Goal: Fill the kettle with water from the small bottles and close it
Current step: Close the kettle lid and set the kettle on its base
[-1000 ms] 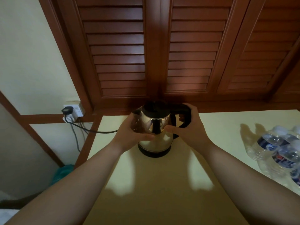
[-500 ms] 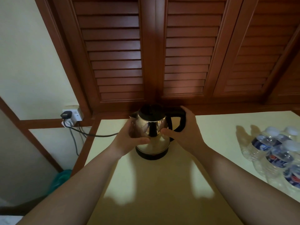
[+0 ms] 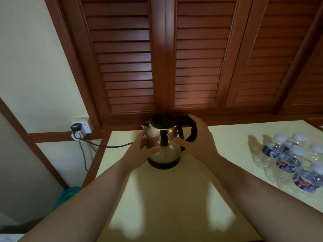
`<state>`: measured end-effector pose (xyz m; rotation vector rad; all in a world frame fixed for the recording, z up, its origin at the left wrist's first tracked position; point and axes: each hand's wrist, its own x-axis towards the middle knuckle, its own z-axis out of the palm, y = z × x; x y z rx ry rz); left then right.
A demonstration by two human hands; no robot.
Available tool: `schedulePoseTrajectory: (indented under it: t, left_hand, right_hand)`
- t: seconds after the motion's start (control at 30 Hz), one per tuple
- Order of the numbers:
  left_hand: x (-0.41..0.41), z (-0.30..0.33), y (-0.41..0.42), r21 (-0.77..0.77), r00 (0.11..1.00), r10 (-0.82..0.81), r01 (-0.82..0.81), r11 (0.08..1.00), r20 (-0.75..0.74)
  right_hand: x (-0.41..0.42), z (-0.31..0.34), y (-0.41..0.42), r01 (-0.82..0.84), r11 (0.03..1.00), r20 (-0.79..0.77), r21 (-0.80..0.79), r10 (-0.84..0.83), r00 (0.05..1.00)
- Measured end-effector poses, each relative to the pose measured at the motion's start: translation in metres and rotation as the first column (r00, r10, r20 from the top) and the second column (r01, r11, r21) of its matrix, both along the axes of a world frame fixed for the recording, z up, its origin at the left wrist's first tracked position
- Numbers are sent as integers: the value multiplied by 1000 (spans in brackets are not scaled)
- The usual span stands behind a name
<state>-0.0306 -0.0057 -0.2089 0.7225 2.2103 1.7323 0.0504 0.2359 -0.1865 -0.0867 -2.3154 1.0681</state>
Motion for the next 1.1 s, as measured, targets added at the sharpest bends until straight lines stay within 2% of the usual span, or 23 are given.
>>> schedulePoseTrajectory:
  t: [0.33, 0.6, 0.73, 0.83, 0.9, 0.97, 1.0, 1.1]
  left_hand:
    - [3, 1, -2, -128, 999, 13, -17, 992, -34]
    - [3, 1, -2, -140, 1000, 13, -14, 990, -11]
    - [6, 4, -2, -155, 1000, 23, -25, 988, -16]
    - [17, 11, -4, -200, 998, 3, -14, 980, -56]
    - [24, 6, -9, -249, 999, 42, -48, 967, -29]
    - [30, -4, -19, -306, 993, 118, -112, 945, 1]
    - [31, -10, -23, -315, 991, 131, -126, 941, -4]
    - [30, -8, -24, -277, 990, 134, -141, 950, -44]
  right_hand:
    - [5, 6, 2, -26, 1000, 88, 7, 25, 996]
    - [11, 15, 7, -47, 981, 222, 190, 3, 975]
    - [16, 19, 5, -73, 990, 243, 123, 42, 969]
    - [28, 6, 6, -97, 995, 286, -37, 104, 953]
    - [40, -10, 7, -81, 997, 407, -16, 81, 910]
    - [49, -22, 7, -47, 999, 463, 21, 32, 886]
    - [50, -21, 6, -14, 1000, 436, 15, 6, 900]
    - [39, -1, 6, 63, 997, 206, 37, -70, 976]
